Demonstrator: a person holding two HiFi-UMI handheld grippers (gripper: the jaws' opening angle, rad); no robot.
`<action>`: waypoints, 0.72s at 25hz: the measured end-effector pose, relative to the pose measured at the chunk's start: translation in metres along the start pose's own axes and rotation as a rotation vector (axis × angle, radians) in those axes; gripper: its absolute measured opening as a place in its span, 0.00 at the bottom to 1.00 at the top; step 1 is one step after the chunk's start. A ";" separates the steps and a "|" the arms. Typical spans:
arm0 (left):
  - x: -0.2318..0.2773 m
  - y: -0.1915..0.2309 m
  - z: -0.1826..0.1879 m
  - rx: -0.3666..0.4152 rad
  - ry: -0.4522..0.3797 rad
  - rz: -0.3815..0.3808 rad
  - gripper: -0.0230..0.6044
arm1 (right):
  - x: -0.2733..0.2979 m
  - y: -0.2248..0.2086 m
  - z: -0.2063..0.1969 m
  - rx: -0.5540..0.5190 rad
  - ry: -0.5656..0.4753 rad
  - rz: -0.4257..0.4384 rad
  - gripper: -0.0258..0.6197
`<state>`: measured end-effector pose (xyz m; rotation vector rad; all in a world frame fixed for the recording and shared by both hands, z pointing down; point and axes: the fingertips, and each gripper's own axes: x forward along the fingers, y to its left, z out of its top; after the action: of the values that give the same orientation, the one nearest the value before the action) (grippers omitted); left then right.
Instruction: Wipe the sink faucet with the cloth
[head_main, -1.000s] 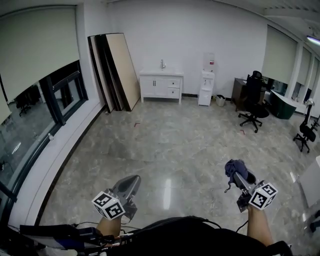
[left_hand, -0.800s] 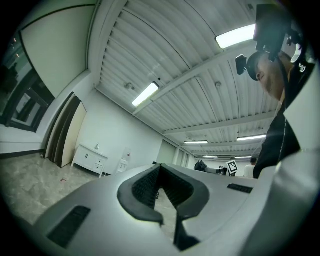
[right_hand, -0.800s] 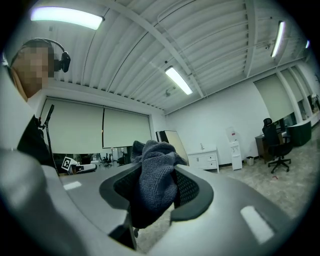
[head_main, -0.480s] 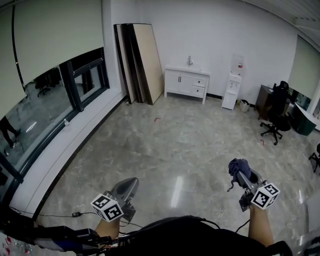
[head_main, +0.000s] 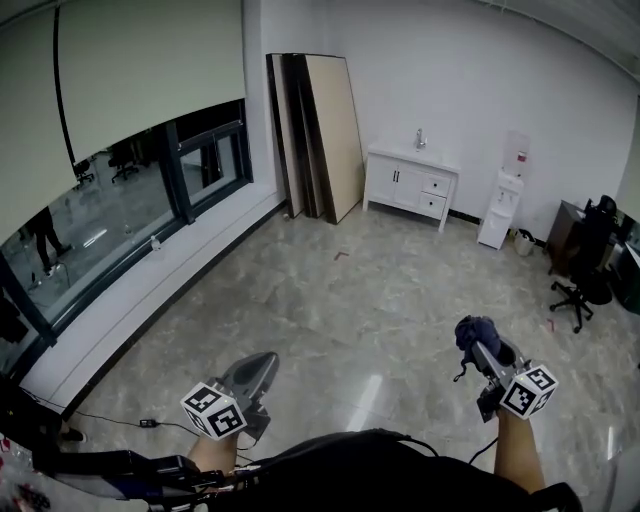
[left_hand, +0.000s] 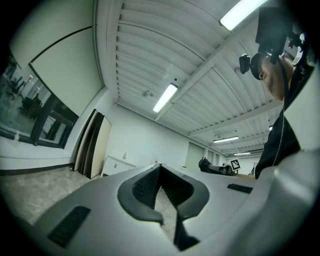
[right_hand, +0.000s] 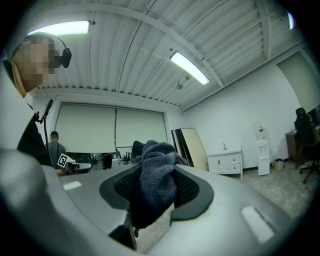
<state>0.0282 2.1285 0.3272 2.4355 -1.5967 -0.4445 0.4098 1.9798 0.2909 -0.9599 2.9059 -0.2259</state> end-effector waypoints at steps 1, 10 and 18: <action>0.015 -0.002 0.000 0.000 -0.003 0.006 0.04 | 0.003 -0.013 0.006 -0.004 -0.005 0.009 0.28; 0.159 -0.026 -0.013 -0.012 -0.007 -0.055 0.04 | 0.026 -0.134 0.027 -0.002 0.004 0.017 0.28; 0.222 0.003 -0.039 -0.008 0.018 -0.116 0.04 | 0.051 -0.179 0.003 -0.002 0.013 -0.024 0.28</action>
<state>0.1218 1.9235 0.3334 2.5272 -1.4491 -0.4457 0.4741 1.8073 0.3160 -0.9980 2.9082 -0.2311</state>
